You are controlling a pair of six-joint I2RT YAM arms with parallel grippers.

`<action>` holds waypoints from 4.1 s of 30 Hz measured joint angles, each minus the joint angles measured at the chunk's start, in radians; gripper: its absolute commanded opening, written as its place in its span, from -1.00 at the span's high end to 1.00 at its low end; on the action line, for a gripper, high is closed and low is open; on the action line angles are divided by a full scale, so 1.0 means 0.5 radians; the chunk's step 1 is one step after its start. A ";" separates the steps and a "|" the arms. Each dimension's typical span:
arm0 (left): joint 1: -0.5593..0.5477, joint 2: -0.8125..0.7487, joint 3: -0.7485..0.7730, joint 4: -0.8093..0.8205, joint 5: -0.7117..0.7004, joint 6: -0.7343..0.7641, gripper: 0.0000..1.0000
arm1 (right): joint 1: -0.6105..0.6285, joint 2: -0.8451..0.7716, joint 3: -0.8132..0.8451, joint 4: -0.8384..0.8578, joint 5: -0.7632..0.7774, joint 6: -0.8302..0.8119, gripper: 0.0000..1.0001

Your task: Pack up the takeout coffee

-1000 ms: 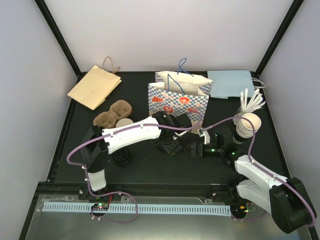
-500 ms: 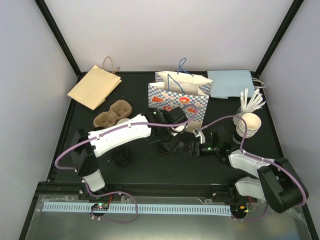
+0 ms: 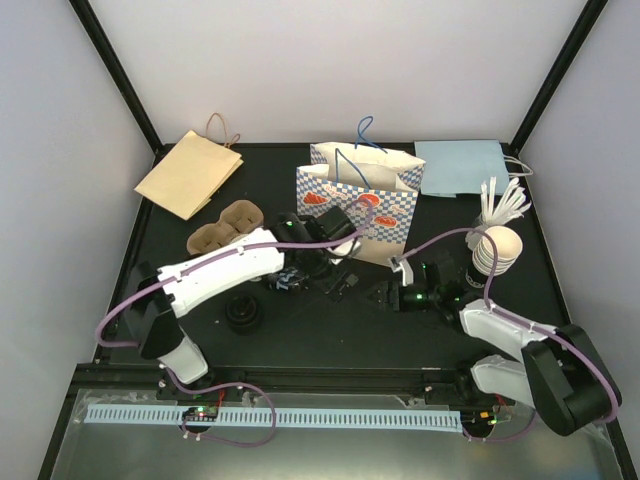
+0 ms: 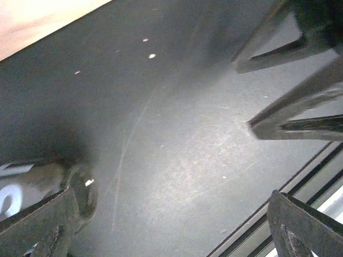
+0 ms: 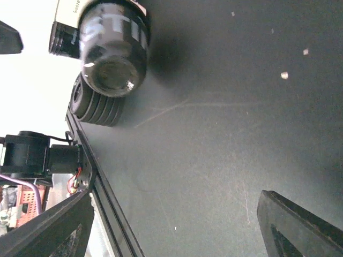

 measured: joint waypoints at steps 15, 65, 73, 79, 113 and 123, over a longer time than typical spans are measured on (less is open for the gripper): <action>0.607 -0.612 -0.777 0.150 -0.120 -0.322 -0.78 | 0.069 -0.133 0.205 -0.363 0.197 -0.233 -0.87; 0.851 -0.713 -1.284 0.858 0.345 -0.549 -0.47 | 0.178 -0.105 0.349 -0.472 0.323 -0.293 -0.88; 0.913 -0.795 -1.363 0.893 0.355 -0.560 -0.38 | 0.178 -0.105 0.349 -0.473 0.323 -0.294 -0.88; 0.925 -0.786 -1.386 0.929 0.410 -0.558 -0.35 | 0.178 -0.105 0.349 -0.479 0.323 -0.294 -0.88; 0.926 -0.586 -1.372 1.225 0.538 -0.374 0.24 | 0.178 -0.042 0.362 -0.510 0.323 -0.297 -0.88; 0.926 -0.552 -1.368 1.241 0.588 -0.311 -0.02 | 0.178 -0.039 0.365 -0.510 0.323 -0.297 -0.88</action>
